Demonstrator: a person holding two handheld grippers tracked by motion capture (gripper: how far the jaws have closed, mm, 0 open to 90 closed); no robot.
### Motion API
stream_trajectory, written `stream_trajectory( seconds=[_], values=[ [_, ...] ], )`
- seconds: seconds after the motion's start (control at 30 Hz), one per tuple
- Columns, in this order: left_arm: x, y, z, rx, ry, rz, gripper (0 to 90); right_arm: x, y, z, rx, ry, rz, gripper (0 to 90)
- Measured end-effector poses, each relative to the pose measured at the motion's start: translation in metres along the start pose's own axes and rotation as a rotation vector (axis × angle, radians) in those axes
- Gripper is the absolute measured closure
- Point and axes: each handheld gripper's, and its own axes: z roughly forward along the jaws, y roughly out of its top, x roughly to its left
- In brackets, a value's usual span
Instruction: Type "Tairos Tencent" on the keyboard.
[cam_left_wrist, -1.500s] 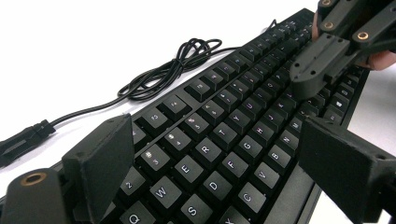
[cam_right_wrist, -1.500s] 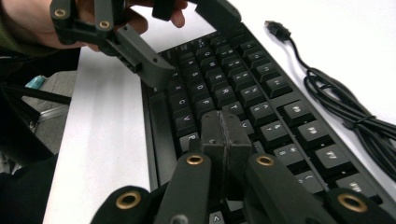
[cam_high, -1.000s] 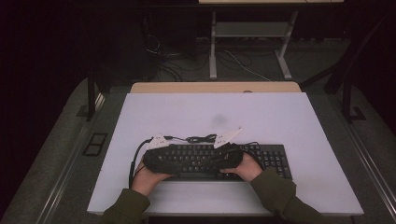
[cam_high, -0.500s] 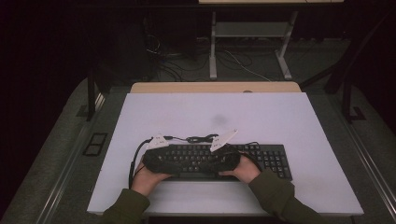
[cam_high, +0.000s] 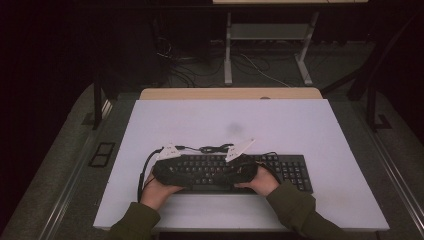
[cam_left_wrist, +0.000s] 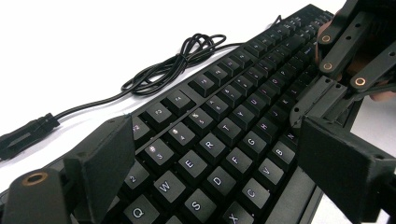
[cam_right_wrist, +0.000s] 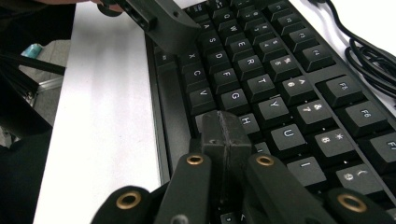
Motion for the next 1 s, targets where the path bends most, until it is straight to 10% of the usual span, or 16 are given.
stream_trajectory(
  seconds=[0.53,1.0],
  values=[
    [0.000,-0.002,-0.003,0.005,0.001,0.002,17.7,-0.006,0.000,-0.012,-0.084,-0.011,0.062,68.8],
    [-0.004,-0.004,-0.004,0.030,-0.037,0.015,43.2,-0.017,-0.005,-0.020,-0.148,-0.064,0.121,40.5]
  ],
)
